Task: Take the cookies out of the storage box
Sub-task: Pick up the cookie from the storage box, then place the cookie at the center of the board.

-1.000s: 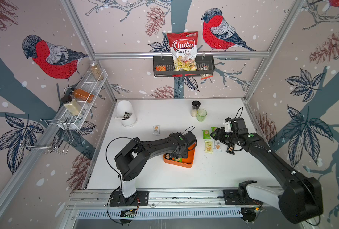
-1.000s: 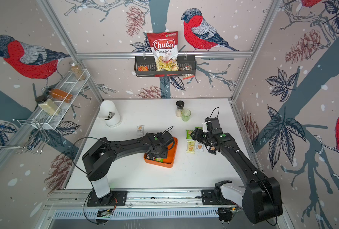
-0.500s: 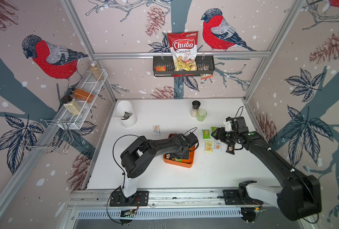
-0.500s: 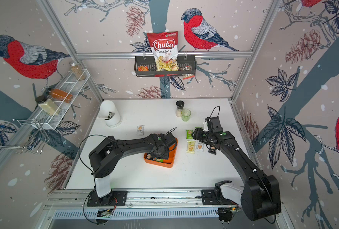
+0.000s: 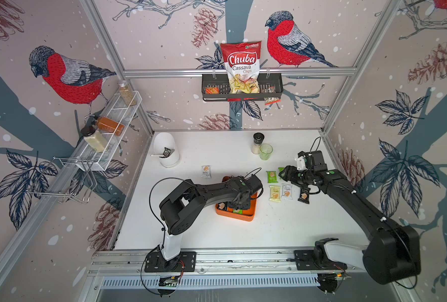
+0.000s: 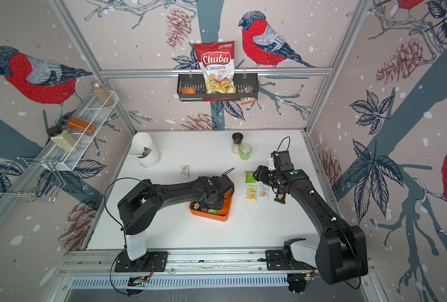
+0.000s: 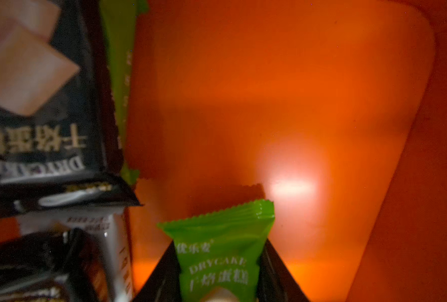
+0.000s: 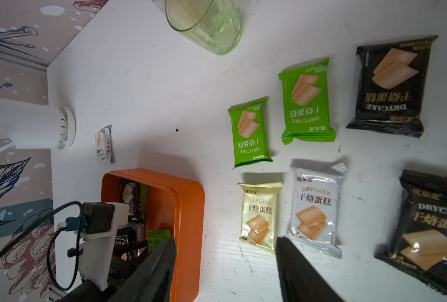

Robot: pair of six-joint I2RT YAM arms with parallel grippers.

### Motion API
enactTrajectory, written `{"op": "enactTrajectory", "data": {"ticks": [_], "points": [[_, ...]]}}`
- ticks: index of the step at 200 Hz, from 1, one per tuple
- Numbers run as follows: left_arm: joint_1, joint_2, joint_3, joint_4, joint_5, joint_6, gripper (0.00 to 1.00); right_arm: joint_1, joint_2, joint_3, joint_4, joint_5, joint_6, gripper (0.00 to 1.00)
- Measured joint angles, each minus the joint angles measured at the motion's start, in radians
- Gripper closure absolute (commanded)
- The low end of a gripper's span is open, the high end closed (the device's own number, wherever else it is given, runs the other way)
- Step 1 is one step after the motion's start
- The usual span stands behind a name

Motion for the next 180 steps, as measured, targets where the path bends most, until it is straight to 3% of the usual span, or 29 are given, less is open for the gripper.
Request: {"op": "enactTrajectory", "data": {"ticks": [102, 142, 180], "points": [[0.03, -0.088, 0.121, -0.024, -0.011, 0.027, 0.62, 0.0, 0.042, 0.034, 0.008, 0.0, 0.005, 0.34], [0.118, -0.158, 0.113, -0.024, 0.003, 0.069, 0.62, 0.006, 0.072, 0.048, 0.016, -0.01, 0.032, 0.34], [0.259, -0.221, 0.061, -0.02, 0.014, 0.141, 0.62, 0.062, 0.126, 0.079, 0.049, -0.015, 0.077, 0.34]]}}
